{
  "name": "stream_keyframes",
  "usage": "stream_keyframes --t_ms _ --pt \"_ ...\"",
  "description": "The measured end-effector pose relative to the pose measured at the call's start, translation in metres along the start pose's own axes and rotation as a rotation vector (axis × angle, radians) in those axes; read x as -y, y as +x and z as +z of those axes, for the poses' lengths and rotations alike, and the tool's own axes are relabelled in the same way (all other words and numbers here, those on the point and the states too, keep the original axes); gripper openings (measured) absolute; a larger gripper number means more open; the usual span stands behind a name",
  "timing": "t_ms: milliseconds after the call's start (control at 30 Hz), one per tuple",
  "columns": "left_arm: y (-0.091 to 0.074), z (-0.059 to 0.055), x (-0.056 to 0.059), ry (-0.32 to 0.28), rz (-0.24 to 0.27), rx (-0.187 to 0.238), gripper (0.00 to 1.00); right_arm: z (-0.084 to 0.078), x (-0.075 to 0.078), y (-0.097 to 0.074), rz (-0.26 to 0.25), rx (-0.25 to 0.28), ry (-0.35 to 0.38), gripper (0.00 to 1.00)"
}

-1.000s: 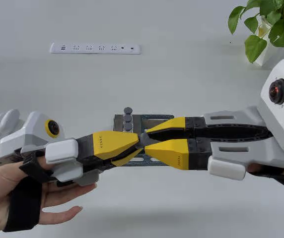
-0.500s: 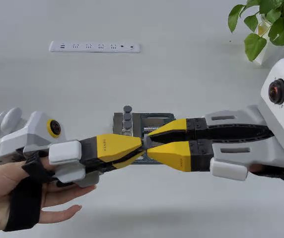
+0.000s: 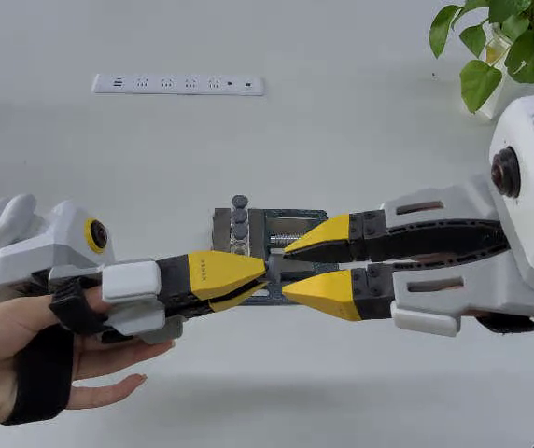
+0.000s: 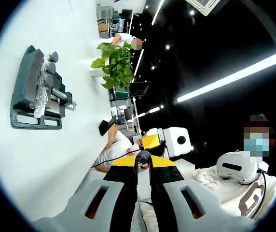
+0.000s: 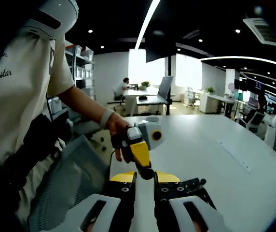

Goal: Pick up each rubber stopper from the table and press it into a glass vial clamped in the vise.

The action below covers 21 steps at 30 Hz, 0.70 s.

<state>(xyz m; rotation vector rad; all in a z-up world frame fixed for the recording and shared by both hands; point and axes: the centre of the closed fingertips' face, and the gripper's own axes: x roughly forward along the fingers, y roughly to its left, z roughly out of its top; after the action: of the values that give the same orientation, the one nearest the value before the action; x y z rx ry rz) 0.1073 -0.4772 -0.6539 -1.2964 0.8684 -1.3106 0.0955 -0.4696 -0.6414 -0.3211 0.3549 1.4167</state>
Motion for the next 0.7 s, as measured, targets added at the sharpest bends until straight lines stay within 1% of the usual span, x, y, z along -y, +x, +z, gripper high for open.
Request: stream_keyframes --t_ms 133,233,400,700 --pt "0.0005 0.0004 0.0011 0.011 0.005 -0.002 0.05 -0.0021 -0.0008 0.0006 0.007 -0.009 -0.006 0.1" --pt "0.0001 0.0006 0.0003 0.02 0.015 -0.013 0.05 -0.0034 -0.0011 0.0013 0.002 -0.02 -0.024 0.1" --pt "0.0005 0.001 0.001 0.02 0.012 -0.02 0.05 -0.0041 0.001 -0.0001 -0.005 -0.015 -0.025 0.09" --pt "0.0028 -0.0023 0.002 0.013 0.004 -0.03 0.05 -0.0045 0.0016 -0.0009 -0.003 -0.012 -0.016 0.08"
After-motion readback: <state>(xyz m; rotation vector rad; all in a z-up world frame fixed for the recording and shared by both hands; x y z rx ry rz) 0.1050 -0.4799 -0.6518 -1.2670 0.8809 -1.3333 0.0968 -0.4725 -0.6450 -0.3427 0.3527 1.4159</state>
